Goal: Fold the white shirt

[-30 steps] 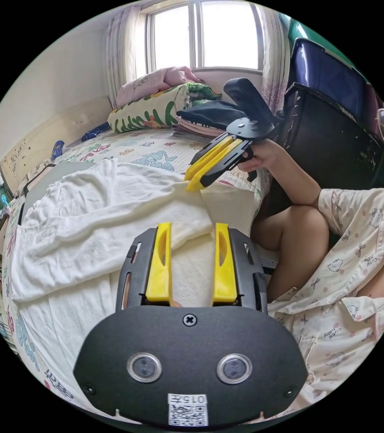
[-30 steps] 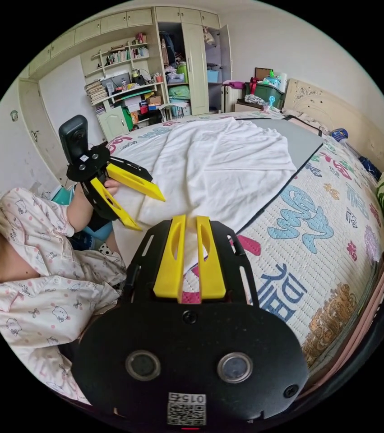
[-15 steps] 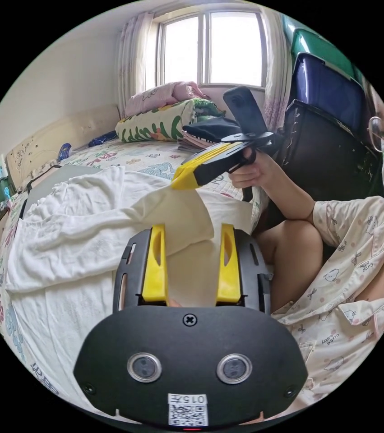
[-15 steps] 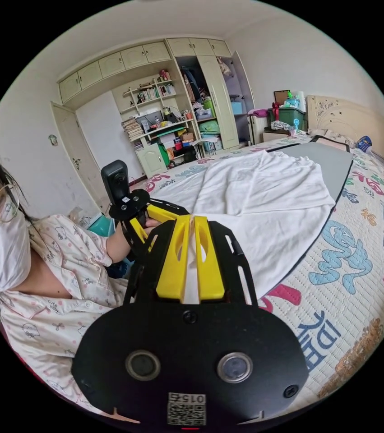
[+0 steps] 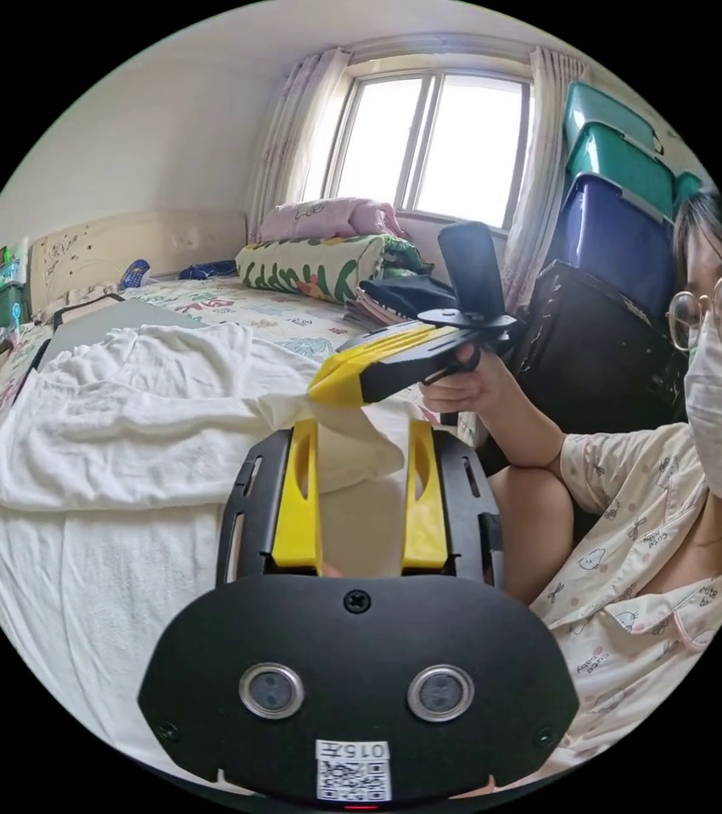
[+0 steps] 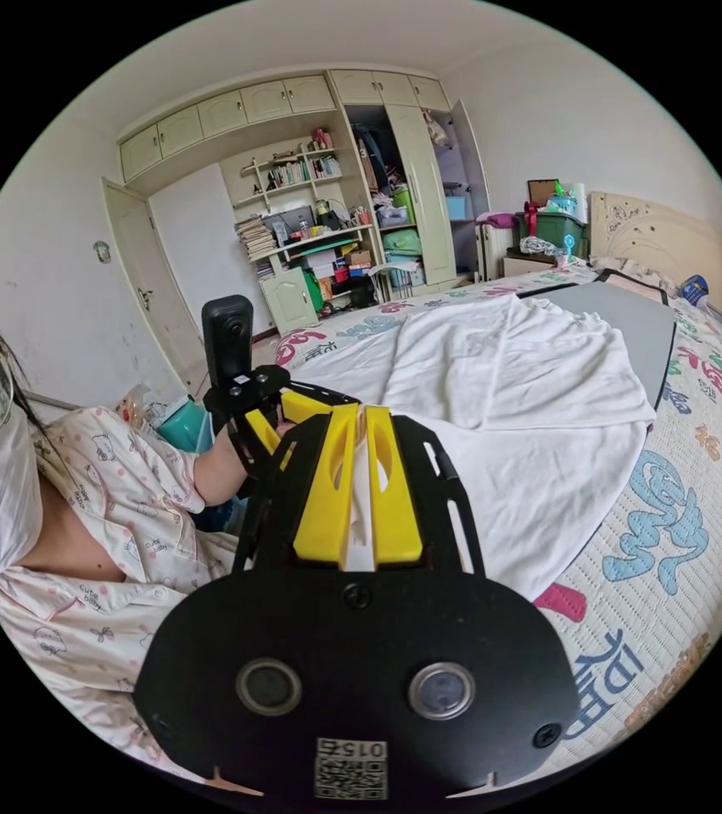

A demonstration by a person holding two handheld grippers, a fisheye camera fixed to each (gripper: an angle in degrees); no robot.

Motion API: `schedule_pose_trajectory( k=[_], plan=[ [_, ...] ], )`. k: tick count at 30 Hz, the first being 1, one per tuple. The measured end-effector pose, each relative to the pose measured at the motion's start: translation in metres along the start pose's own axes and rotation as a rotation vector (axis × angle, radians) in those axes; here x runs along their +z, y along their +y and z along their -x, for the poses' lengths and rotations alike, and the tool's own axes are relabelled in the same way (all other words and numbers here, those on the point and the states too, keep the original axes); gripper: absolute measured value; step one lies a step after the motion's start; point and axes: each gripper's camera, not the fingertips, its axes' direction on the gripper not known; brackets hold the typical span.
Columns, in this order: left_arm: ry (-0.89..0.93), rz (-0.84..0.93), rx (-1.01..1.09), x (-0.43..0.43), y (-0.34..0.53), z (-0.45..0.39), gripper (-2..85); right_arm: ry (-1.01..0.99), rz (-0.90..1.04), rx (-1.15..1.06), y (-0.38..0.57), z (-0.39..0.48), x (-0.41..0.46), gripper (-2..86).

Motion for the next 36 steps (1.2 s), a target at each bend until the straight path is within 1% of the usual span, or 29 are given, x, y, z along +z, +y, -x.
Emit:
schedule_pose_trajectory(
  k=[6,10,15,23,26,28,30,33,36],
  plan=[
    [0.042,-0.042,-0.099,-0.017,-0.022,0.018,10.0,-0.002,-0.017,-0.004,0.007,0.004,-0.004,0.9],
    [0.046,-0.038,-0.098,-0.022,-0.039,0.016,7.0,0.001,-0.026,-0.004,0.013,0.005,-0.005,1.6],
    [0.042,-0.052,-0.102,-0.029,-0.056,0.011,6.2,-0.014,-0.039,-0.028,0.026,0.006,-0.009,4.5],
    [0.065,-0.095,-0.146,-0.044,-0.08,0.01,6.1,0.084,-0.037,-0.084,0.06,0.018,-0.016,7.8],
    [0.078,-0.113,-0.168,-0.048,-0.088,0.009,6.0,0.11,0.009,-0.117,0.073,0.024,-0.007,8.8],
    [0.074,-0.133,-0.194,-0.053,-0.093,0.008,6.0,0.109,0.082,-0.159,0.08,0.032,0.008,9.4],
    [0.082,-0.144,-0.204,-0.055,-0.097,0.006,6.2,0.097,0.083,-0.166,0.085,0.035,0.014,7.6],
    [0.093,-0.153,-0.217,-0.057,-0.105,0.001,7.2,0.125,0.086,-0.145,0.091,0.034,0.022,1.1],
    [0.096,-0.159,-0.218,-0.058,-0.113,-0.006,8.3,0.123,0.083,-0.14,0.097,0.035,0.029,-0.4]
  ],
)
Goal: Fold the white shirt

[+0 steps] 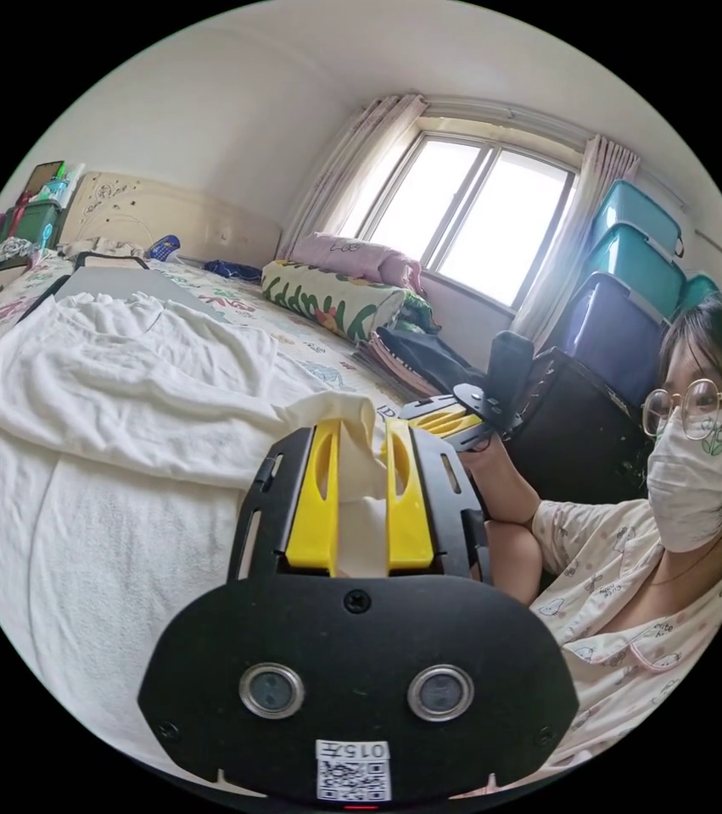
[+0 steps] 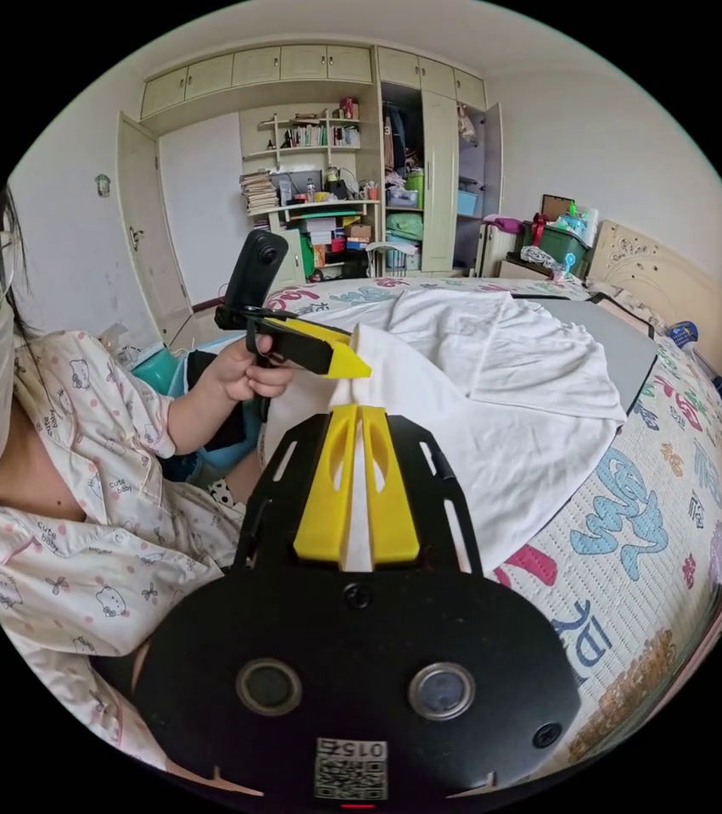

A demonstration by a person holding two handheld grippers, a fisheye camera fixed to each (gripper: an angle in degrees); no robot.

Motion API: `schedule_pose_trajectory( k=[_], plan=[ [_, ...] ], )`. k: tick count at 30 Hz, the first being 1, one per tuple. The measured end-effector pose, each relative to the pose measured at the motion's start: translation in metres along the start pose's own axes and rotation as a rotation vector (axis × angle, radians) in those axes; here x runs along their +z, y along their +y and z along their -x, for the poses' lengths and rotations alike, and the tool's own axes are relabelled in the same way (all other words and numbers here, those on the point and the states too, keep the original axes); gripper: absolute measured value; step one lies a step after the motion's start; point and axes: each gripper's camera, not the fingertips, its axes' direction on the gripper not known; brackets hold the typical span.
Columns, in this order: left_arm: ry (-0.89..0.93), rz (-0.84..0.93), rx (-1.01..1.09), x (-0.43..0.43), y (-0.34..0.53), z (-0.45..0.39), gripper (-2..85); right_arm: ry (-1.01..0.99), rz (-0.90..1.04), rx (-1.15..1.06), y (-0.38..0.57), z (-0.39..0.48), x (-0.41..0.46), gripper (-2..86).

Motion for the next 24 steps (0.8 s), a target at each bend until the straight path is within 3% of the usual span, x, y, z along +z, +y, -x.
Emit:
schedule_pose_trajectory(
  k=[8,14,19,24],
  plan=[
    [-0.015,0.026,0.014,0.012,-0.014,-0.03,7.7,-0.021,-0.003,-0.062,0.015,0.019,0.015,-0.8],
    [-0.045,0.046,0.047,0.021,-0.023,-0.06,1.4,-0.01,0.004,-0.09,0.03,0.029,0.027,0.4],
    [-0.033,0.016,0.023,0.017,-0.028,-0.075,-0.2,-0.081,-0.031,-0.058,0.047,0.022,0.024,7.9],
    [-0.009,-0.012,-0.012,0.013,-0.033,-0.085,-0.4,-0.012,0.029,-0.085,0.057,0.04,0.048,12.2]
  ],
)
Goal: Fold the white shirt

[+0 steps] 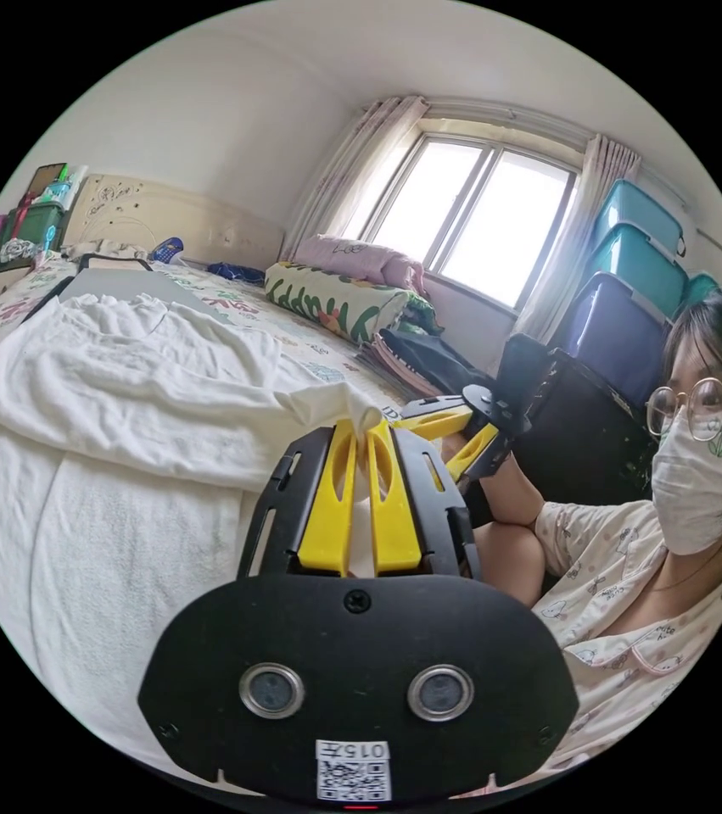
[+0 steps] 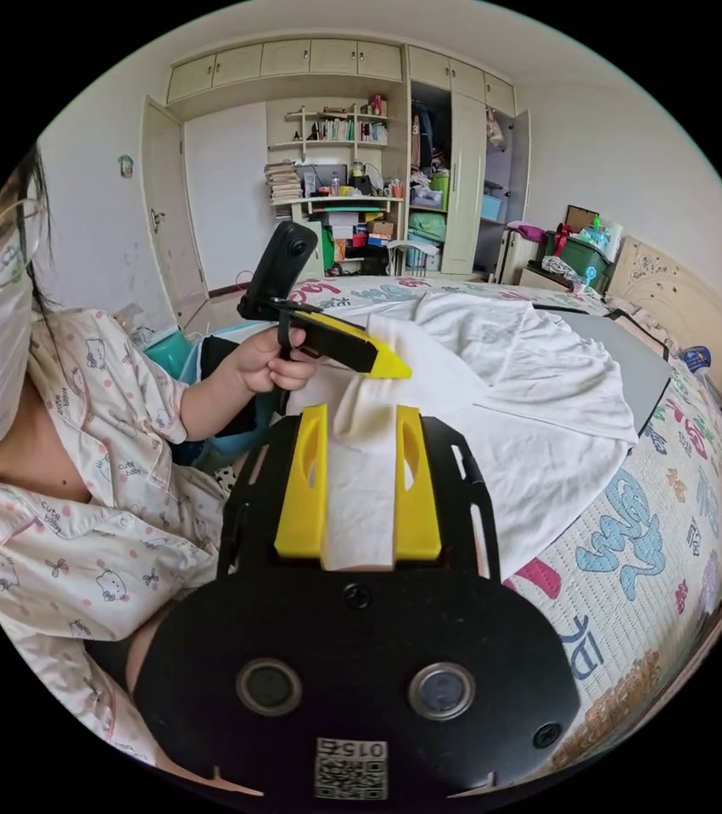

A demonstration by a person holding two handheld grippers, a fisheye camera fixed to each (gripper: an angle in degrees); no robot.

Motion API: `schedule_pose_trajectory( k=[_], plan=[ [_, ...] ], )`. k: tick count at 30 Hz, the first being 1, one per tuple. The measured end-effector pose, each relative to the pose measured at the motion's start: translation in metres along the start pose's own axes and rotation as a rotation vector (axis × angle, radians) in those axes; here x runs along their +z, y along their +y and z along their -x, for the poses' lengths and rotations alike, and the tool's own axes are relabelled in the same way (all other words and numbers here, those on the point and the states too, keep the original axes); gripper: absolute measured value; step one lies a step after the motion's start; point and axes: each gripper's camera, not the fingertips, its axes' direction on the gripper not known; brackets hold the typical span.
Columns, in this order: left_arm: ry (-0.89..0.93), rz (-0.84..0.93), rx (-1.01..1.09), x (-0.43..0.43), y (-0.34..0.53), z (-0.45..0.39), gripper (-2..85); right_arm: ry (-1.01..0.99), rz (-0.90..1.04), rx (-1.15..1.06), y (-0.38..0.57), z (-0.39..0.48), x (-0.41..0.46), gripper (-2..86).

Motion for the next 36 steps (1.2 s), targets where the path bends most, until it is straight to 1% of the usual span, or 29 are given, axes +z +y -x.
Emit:
schedule_pose_trajectory(
  k=[6,8,10,13,27,36],
  plan=[
    [0.005,-0.017,-0.021,-0.002,-0.006,-0.019,-0.4,0.137,0.058,-0.06,0.006,0.034,0.03,11.9],
    [0.014,-0.019,-0.026,-0.003,-0.008,-0.025,-0.4,0.179,0.07,-0.078,0.009,0.044,0.038,10.6],
    [0.028,-0.018,-0.035,-0.002,-0.012,-0.031,-0.2,0.237,0.078,-0.096,0.013,0.055,0.046,7.6],
    [0.031,-0.015,-0.038,-0.001,-0.015,-0.042,0.0,0.262,0.073,-0.115,0.02,0.063,0.052,5.4],
    [0.032,0.007,0.0,0.009,-0.031,-0.103,4.8,0.277,0.046,-0.079,0.053,0.065,0.061,4.1],
    [0.01,0.036,0.032,0.022,-0.046,-0.14,0.2,0.263,0.045,-0.085,0.066,0.071,0.069,4.2]
  ],
)
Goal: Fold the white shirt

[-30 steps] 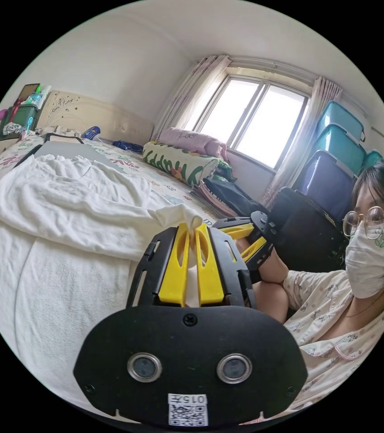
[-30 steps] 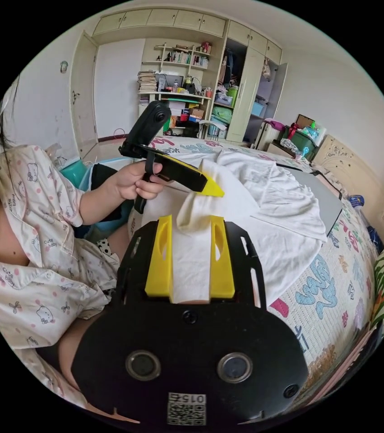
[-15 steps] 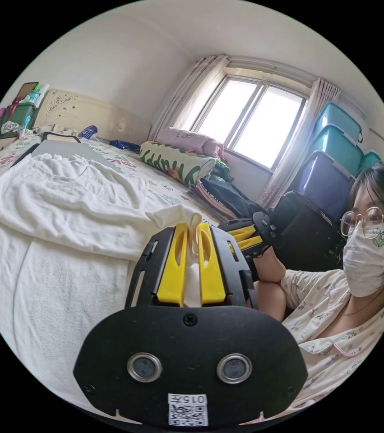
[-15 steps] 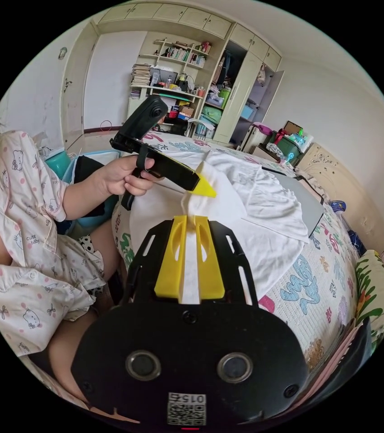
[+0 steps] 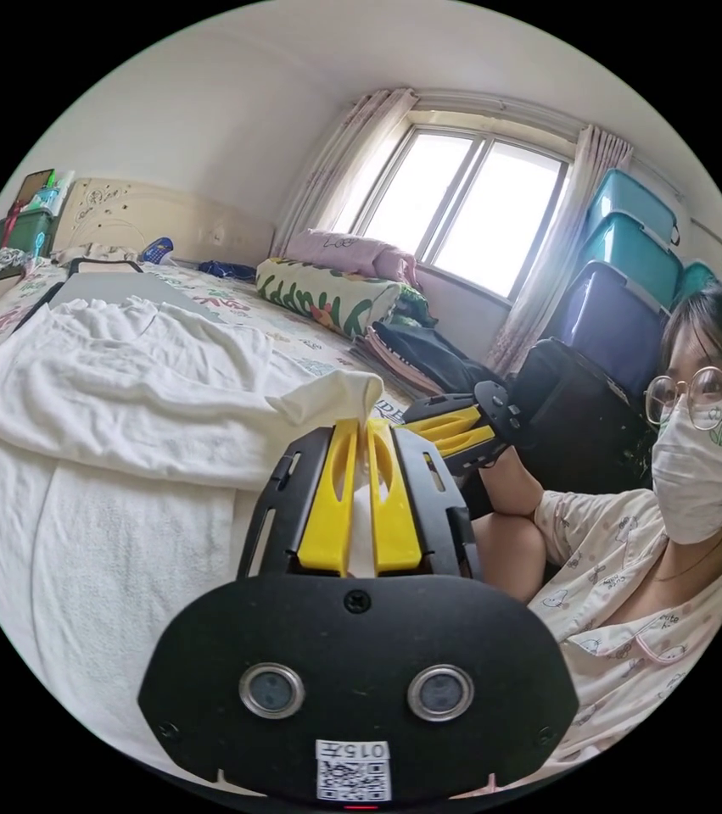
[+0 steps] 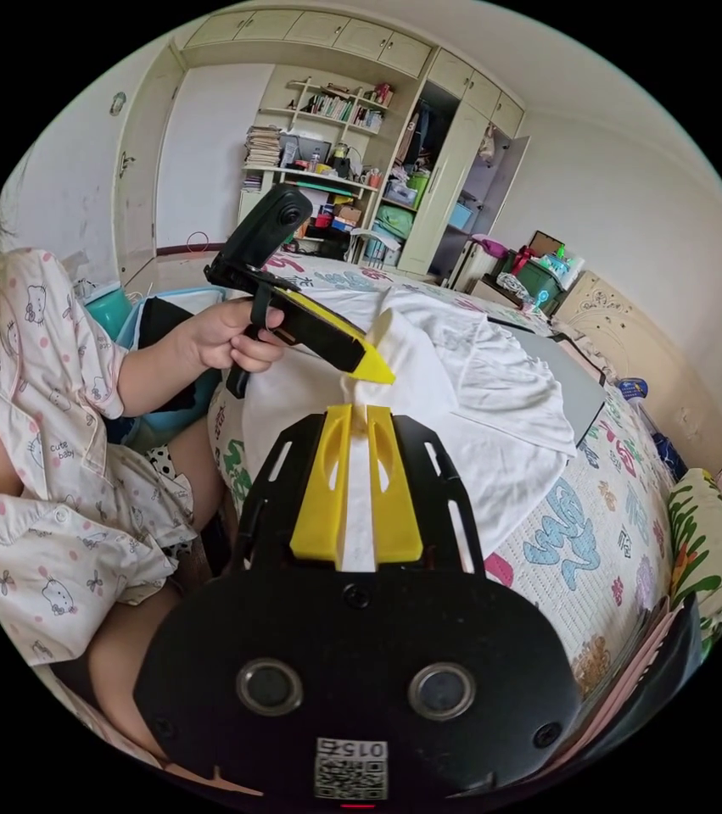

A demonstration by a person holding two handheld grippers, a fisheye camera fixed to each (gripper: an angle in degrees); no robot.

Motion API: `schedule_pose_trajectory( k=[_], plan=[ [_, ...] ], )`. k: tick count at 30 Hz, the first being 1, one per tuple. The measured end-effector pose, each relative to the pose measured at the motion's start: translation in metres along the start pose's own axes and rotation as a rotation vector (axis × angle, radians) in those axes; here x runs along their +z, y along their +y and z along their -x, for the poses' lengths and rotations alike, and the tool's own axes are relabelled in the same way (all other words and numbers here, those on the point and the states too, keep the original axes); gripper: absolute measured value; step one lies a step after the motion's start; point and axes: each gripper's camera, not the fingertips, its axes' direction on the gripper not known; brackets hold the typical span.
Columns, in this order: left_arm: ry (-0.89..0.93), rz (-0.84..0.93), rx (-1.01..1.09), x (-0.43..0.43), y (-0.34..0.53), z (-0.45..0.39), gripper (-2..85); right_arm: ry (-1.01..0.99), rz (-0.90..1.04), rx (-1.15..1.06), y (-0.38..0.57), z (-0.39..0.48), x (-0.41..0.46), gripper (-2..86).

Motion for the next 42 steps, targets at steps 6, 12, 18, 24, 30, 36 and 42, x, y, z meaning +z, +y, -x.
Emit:
schedule_pose_trajectory(
  k=[6,12,18,24,30,36,42],
  plan=[
    [-0.002,-0.016,0.003,0.005,-0.013,-0.016,-0.3,-0.03,-0.015,0.001,0.006,0.0,0.0,4.9],
    [0.029,-0.133,0.006,-0.036,-0.026,-0.022,-0.4,-0.098,-0.088,0.021,0.007,-0.008,-0.013,5.4],
    [-0.237,-0.311,-0.062,-0.149,-0.022,-0.002,-0.4,-0.128,-0.056,-0.041,-0.013,-0.001,0.009,6.6],
    [-0.329,-0.28,-0.176,-0.182,0.014,0.025,-0.3,-0.259,0.008,-0.221,-0.083,0.03,0.034,8.1],
    [-0.32,-0.232,-0.229,-0.16,0.035,0.047,-0.2,-0.235,0.139,-0.431,-0.145,0.085,0.098,9.6],
    [-0.357,-0.152,-0.206,-0.116,0.036,0.059,-0.2,-0.223,0.223,-0.506,-0.174,0.104,0.155,7.9],
    [-0.397,-0.075,-0.11,-0.084,0.019,0.067,-0.2,-0.244,0.136,-0.343,-0.204,0.048,0.159,2.9]
  ],
)
